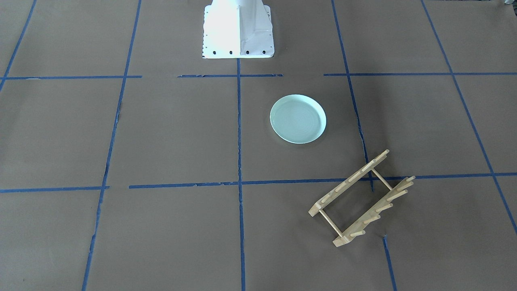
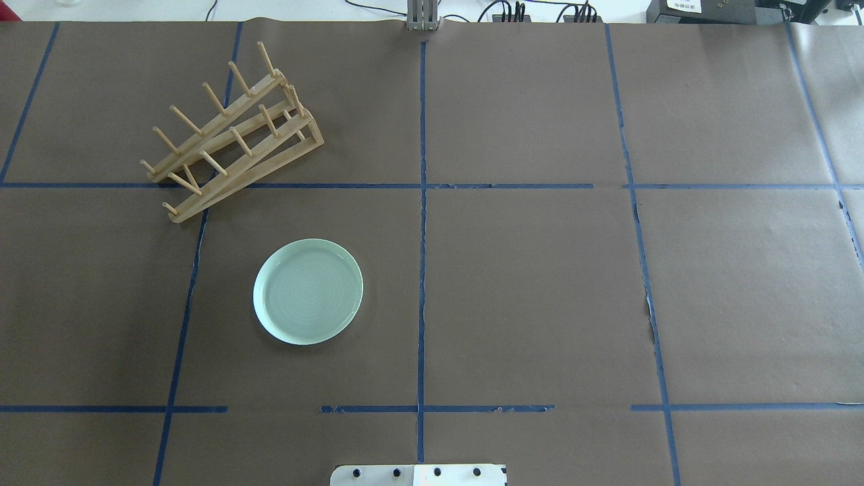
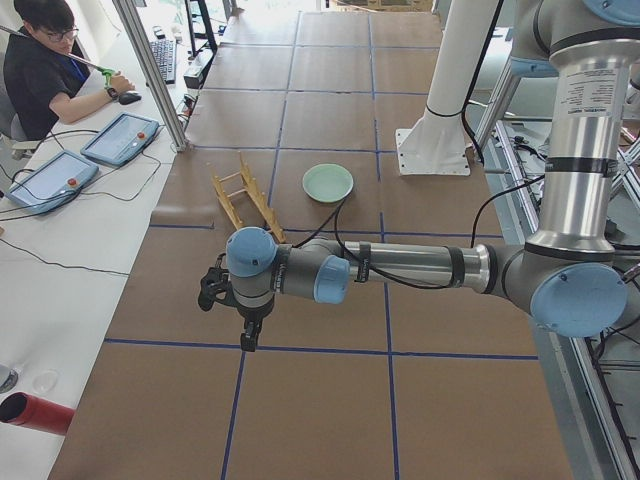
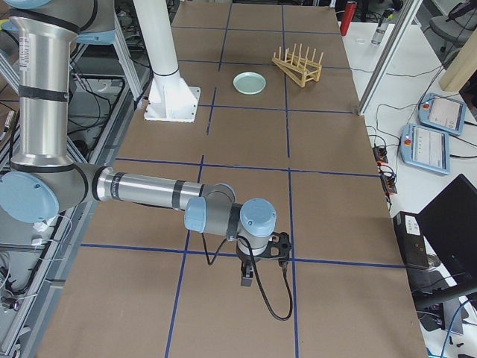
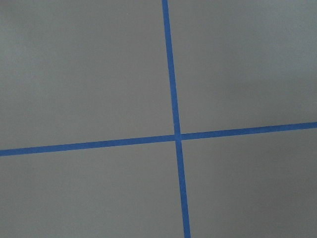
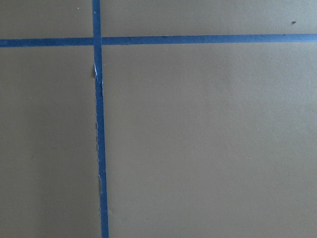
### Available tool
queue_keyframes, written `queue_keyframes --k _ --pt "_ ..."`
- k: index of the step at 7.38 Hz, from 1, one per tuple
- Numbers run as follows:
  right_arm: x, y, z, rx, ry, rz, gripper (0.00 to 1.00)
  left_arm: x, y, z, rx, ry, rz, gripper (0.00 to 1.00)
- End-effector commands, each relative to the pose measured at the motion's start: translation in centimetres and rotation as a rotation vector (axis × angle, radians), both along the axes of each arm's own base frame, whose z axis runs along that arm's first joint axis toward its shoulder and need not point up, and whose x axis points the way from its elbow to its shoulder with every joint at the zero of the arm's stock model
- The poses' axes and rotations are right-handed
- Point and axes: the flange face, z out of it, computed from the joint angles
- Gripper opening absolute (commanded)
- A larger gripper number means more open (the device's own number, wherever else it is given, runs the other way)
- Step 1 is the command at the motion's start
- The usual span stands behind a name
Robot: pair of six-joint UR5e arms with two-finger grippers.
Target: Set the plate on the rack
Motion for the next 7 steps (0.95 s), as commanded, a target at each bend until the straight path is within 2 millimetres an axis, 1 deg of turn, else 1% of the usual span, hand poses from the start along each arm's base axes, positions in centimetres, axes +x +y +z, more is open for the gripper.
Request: queue_keyframes --k 1,2,3,4,5,6,7 --pt "0.0 0.0 0.0 0.000 0.000 0.000 1.00 1.1 -0.5 -3.0 0.057 0.008 0.020 1.00" --pt "-0.1 0.0 0.0 0.000 0.000 -0.001 1.00 3.5 -0.8 -4.9 0.069 0.008 0.041 1.00" --pt "0.0 0.0 0.0 0.000 0.000 0.000 1.00 7.6 -1.3 -8.1 -0.030 0.042 -0.034 1.00" --pt "0.0 0.0 -0.1 0.001 0.000 0.000 1.00 11.5 -2.1 -12.5 -0.062 0.078 -0.066 1.00" --pt "0.0 0.0 0.0 0.000 0.000 0.000 1.00 16.1 -2.3 -17.0 -0.098 0.120 -0.085 1.00" --pt "-0.1 0.0 -0.1 0.001 0.000 -0.001 1.00 20.9 -3.4 -21.3 -0.141 0.155 -0.110 1.00" --pt "0.0 0.0 -0.1 0.001 0.000 0.000 1.00 26.0 -4.3 -25.9 -0.170 0.156 -0.171 1.00"
